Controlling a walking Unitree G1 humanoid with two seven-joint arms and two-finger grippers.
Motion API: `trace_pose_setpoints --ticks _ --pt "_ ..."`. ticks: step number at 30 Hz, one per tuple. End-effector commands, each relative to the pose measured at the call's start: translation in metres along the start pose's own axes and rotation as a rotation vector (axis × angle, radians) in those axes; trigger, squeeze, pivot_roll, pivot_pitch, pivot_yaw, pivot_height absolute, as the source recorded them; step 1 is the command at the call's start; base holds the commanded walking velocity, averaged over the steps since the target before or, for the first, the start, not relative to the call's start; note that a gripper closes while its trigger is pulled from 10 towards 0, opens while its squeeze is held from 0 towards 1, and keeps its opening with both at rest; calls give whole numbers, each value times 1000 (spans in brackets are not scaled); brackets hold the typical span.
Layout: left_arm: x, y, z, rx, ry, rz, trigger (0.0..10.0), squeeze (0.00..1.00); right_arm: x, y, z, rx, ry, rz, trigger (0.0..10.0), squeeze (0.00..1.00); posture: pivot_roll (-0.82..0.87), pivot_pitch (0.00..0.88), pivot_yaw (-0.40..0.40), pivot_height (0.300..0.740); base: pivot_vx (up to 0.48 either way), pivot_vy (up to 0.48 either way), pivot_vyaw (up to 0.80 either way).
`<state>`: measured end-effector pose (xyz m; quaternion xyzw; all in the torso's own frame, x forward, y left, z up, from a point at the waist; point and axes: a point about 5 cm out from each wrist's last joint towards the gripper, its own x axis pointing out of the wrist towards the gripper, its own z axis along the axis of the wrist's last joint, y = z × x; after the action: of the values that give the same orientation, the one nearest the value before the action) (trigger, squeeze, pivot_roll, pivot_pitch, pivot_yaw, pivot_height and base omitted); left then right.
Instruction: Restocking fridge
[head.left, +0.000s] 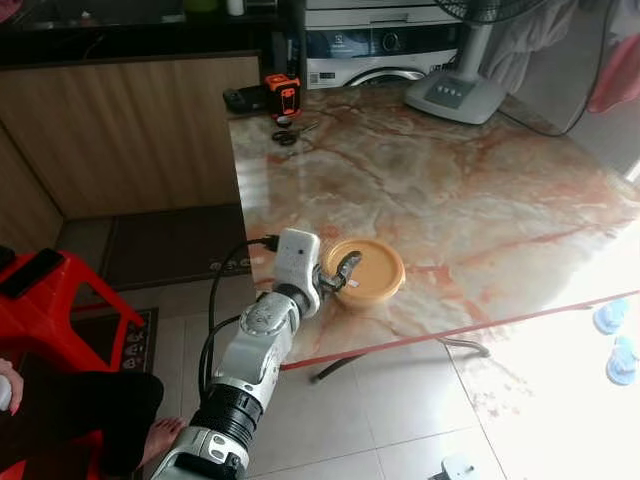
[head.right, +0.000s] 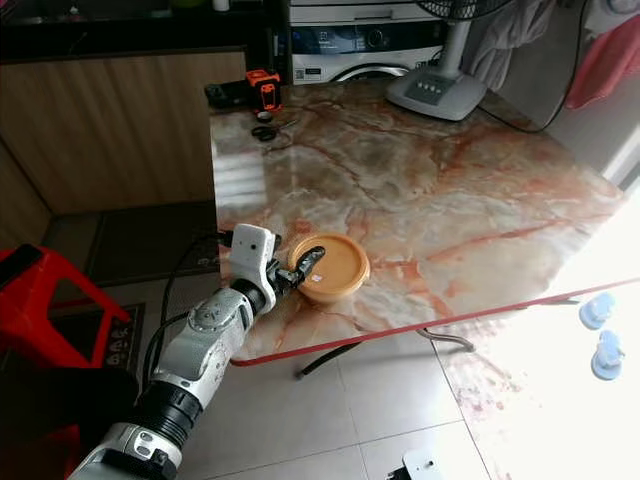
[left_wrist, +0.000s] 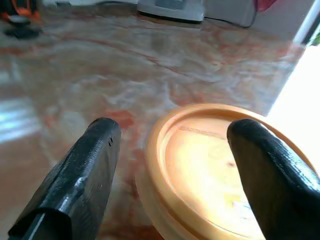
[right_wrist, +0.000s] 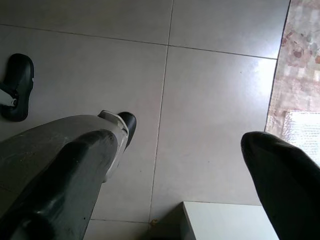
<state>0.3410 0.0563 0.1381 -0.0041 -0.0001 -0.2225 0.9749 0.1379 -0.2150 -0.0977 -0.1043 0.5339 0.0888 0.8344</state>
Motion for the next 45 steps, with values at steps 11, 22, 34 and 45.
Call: trace_pose_setpoints --ticks 11,22,34,45 --pt "1 3 2 134 92 -30 10000 0 0 0 -3 -15 12 7 10000 0 -83 33 -34 740 0 0 0" --pt "1 -2 -3 134 130 -59 10000 0 0 0 -3 -12 13 9 10000 0 -86 32 -32 740 0 0 0" --pt "-4 10 -10 188 201 -28 10000 0 -1 0 -4 -15 15 11 10000 0 -81 36 -35 740 0 0 0" --pt "-4 37 6 266 164 89 10000 0 -1 0 -3 -18 16 12 10000 0 -78 35 -37 740 0 0 0"
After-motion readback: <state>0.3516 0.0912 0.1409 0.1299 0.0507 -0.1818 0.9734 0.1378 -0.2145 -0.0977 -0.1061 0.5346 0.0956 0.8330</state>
